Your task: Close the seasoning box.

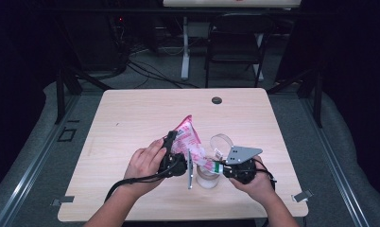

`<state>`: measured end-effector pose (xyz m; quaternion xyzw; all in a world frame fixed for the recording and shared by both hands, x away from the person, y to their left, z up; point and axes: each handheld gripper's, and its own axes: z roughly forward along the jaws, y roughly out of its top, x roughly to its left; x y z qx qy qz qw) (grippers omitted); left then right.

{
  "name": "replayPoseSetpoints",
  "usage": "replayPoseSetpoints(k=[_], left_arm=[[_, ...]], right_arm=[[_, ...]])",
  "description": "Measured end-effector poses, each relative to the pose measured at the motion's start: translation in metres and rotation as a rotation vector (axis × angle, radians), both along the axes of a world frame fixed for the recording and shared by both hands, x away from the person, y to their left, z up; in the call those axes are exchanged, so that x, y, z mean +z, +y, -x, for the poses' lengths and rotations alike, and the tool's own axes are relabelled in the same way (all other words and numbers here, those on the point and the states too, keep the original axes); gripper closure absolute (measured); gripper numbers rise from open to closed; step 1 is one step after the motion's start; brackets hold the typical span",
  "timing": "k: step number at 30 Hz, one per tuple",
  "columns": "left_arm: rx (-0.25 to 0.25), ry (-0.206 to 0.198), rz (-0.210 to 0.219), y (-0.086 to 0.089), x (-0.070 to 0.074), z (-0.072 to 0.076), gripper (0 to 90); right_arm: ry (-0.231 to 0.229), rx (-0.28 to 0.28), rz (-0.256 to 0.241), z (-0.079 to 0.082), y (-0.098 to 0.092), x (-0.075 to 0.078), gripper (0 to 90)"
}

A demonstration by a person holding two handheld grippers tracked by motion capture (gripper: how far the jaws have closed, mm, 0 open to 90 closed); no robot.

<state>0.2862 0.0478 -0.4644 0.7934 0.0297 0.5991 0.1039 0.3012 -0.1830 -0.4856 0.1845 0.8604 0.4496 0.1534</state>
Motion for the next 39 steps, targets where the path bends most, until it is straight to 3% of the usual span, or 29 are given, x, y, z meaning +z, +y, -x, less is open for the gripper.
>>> replayPoseSetpoints(k=[39], left_arm=[[-0.006, -0.015, -0.019, -0.0018, 0.0023, 0.0025, 61.5]], right_arm=[[-0.007, -0.019, -0.003, -0.0014, -0.0022, -0.0008, 90.0]])
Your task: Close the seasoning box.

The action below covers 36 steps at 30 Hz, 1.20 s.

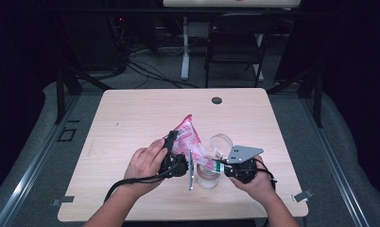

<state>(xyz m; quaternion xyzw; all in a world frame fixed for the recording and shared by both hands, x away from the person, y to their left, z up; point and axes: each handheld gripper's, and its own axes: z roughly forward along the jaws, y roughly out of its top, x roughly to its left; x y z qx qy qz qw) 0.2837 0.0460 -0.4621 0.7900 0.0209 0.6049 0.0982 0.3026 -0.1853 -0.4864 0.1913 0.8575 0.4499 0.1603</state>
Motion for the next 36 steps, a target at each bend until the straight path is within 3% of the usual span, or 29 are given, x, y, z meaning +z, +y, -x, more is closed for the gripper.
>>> replayPoseSetpoints(k=[36], left_arm=[[-0.003, -0.012, 0.000, -0.0023, 0.0028, 0.0009, 61.3]], right_arm=[[0.003, 0.000, -0.004, -0.0007, -0.0007, -0.0007, 90.0]])
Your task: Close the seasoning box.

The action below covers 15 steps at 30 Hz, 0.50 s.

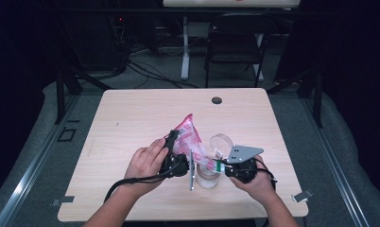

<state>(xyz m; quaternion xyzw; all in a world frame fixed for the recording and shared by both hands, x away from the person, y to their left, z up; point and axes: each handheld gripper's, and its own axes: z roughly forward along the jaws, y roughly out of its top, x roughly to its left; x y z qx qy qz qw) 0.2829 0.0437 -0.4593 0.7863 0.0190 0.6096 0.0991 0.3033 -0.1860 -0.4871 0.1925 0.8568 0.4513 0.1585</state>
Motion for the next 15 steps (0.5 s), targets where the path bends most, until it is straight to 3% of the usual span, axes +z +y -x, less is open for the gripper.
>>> replayPoseSetpoints(k=[15], left_arm=[[-0.003, -0.004, -0.014, -0.0011, -0.0001, 0.0006, 61.3]], right_arm=[[0.002, -0.005, -0.003, -0.0007, -0.0006, -0.0010, 90.0]])
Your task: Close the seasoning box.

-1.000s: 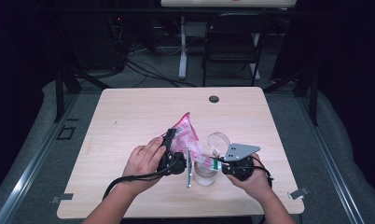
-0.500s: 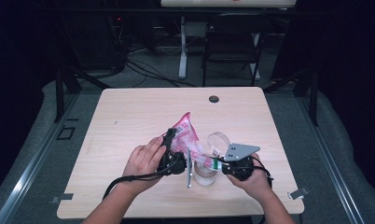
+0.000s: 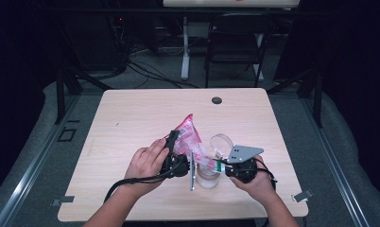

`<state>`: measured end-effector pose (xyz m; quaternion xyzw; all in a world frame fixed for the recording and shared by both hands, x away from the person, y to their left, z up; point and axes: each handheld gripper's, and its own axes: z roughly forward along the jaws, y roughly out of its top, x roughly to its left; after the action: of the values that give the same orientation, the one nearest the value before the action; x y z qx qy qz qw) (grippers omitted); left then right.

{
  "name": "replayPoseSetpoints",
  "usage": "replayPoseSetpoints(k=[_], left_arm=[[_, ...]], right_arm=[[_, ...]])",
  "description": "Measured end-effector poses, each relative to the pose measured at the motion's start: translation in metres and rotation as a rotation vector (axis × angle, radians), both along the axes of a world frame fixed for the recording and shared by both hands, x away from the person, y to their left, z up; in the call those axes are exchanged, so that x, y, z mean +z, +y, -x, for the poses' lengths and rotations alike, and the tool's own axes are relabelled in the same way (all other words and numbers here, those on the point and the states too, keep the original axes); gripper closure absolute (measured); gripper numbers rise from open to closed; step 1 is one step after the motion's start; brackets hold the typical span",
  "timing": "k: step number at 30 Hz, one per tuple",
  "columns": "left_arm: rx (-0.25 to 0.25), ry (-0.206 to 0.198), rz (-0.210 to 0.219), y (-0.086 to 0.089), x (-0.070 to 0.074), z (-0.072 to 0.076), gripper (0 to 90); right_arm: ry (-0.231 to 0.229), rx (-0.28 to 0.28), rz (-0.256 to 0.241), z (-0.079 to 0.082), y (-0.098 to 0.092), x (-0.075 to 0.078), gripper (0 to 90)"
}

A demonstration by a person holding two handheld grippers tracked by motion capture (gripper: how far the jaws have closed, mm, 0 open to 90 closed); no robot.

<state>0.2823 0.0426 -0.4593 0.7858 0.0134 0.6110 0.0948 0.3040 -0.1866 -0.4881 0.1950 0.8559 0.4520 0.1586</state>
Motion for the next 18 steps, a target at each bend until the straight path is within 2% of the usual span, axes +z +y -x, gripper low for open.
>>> replayPoseSetpoints(k=[18], left_arm=[[-0.005, -0.029, -0.007, -0.0011, 0.0007, 0.0020, 61.3]], right_arm=[[-0.004, -0.002, 0.000, 0.0001, -0.0006, 0.0007, 90.0]])
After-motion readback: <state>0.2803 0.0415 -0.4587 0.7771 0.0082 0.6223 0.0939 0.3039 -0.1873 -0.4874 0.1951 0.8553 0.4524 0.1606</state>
